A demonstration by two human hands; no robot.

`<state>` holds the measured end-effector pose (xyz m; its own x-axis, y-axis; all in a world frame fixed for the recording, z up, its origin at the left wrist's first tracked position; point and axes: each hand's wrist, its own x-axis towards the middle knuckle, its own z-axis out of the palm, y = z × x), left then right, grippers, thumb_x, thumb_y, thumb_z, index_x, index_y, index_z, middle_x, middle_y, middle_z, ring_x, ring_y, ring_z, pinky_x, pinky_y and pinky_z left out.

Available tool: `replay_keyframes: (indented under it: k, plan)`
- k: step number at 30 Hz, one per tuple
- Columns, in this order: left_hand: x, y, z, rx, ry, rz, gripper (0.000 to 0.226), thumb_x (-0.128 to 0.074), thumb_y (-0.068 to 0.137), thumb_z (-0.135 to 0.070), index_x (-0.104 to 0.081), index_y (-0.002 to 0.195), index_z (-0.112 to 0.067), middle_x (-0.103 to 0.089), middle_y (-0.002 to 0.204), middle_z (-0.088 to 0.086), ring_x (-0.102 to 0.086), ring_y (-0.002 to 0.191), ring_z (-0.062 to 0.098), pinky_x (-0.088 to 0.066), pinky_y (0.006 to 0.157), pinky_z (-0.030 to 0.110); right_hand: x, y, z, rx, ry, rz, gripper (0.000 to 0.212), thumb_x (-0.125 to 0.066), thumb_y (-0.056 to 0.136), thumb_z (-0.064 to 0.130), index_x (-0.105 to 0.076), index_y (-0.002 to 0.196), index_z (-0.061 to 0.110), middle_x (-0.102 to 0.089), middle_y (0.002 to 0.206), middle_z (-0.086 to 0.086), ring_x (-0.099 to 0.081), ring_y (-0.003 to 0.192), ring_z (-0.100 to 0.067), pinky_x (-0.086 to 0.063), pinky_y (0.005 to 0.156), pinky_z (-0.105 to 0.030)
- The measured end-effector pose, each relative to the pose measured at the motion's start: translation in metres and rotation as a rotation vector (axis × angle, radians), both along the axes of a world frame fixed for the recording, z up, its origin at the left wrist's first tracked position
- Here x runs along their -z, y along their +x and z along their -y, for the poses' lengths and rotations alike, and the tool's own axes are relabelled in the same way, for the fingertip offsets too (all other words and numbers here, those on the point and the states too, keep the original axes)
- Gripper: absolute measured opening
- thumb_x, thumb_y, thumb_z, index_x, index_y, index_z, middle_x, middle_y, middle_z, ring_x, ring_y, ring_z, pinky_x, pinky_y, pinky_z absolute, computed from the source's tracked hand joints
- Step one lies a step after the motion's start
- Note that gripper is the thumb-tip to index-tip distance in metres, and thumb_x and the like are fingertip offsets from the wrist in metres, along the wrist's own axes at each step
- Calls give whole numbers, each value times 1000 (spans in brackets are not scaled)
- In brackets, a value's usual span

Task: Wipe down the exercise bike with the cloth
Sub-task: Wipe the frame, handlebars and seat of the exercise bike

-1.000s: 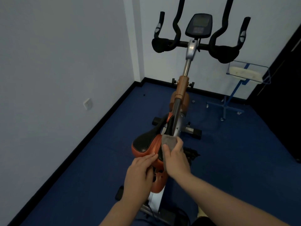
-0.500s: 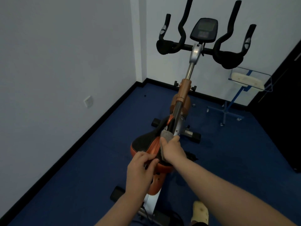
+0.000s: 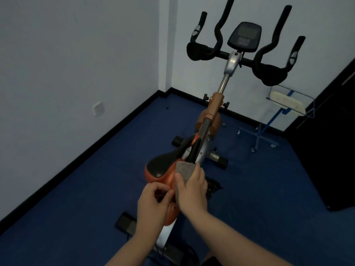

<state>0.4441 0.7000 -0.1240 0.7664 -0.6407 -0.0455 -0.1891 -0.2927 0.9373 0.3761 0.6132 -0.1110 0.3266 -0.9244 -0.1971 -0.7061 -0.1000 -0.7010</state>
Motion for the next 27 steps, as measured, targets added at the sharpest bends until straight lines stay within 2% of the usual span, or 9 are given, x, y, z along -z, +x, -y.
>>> replay_keyframes:
  k: [4, 6, 8, 11, 15, 17, 19, 24, 27]
  plan:
    - [6, -7, 2, -144, 68, -277, 25, -76, 83, -26, -54, 86, -16, -63, 91, 9, -62, 81, 21, -46, 69, 29, -2, 16, 45, 118, 221, 24, 77, -38, 98, 55, -2, 155, 16, -32, 155, -9, -41, 134, -31, -40, 105, -46]
    - [5, -9, 2, -156, 80, -351, 29, -77, 83, -26, -51, 91, -16, -63, 92, 11, -62, 79, 21, -46, 65, 28, -3, 20, 63, 161, 323, 47, 70, -38, 99, 53, -13, 149, 10, -45, 145, -15, -50, 126, -34, -43, 102, -43]
    - [2, -10, 6, -190, 64, -441, 33, -77, 82, -24, -47, 96, -17, -61, 96, 11, -62, 80, 19, -46, 63, 27, 1, 13, 57, 92, 282, 27, 62, -39, 98, 56, -26, 140, 13, -54, 134, -12, -57, 114, -30, -47, 93, -38]
    - [-3, -14, 19, -263, 30, -618, 51, -78, 80, -31, -38, 107, -16, -56, 106, 9, -62, 93, 21, -54, 79, 38, 10, 1, 50, 7, 242, 91, 61, -42, 96, 58, -29, 140, 18, -55, 132, -6, -58, 113, -25, -47, 93, -36]
    - [-1, -30, 44, -442, -61, -813, 79, -84, 75, -28, -32, 132, -7, -55, 126, 16, -60, 111, 29, -48, 102, 48, 16, 31, 98, 113, 417, 115, 71, -36, 100, 51, -17, 149, 4, -46, 141, -20, -50, 125, -33, -41, 106, -43]
    - [-1, -36, 53, -544, -74, -822, 84, -86, 71, -24, -35, 134, -4, -57, 124, 16, -61, 109, 29, -51, 98, 45, 20, 34, 97, 132, 386, 112, 68, -35, 101, 50, -19, 148, 3, -50, 138, -19, -53, 121, -31, -42, 98, -35]
    - [-3, -44, 64, -643, -41, -783, 79, -89, 67, -29, -46, 127, -3, -63, 108, 11, -64, 97, 26, -54, 83, 36, 28, 28, 90, 49, 297, 86, 64, -37, 100, 49, -23, 145, 5, -53, 134, -15, -55, 115, -26, -41, 90, -29]
    - [-5, -56, 95, -828, -131, -641, 64, -87, 68, -35, -56, 117, -10, -67, 108, 11, -65, 97, 28, -54, 90, 47, 29, 48, 142, 27, 272, 145, 70, -38, 102, 44, -15, 149, -1, -32, 151, -23, -40, 134, -35, -33, 112, -39]
    - [-2, -60, 102, -920, -114, -570, 66, -88, 65, -40, -54, 114, -12, -66, 104, 8, -66, 93, 24, -55, 87, 44, 22, 48, 181, -162, 62, 179, 51, -36, 104, 35, -36, 143, 3, -39, 148, -15, -39, 134, -29, -32, 112, -37]
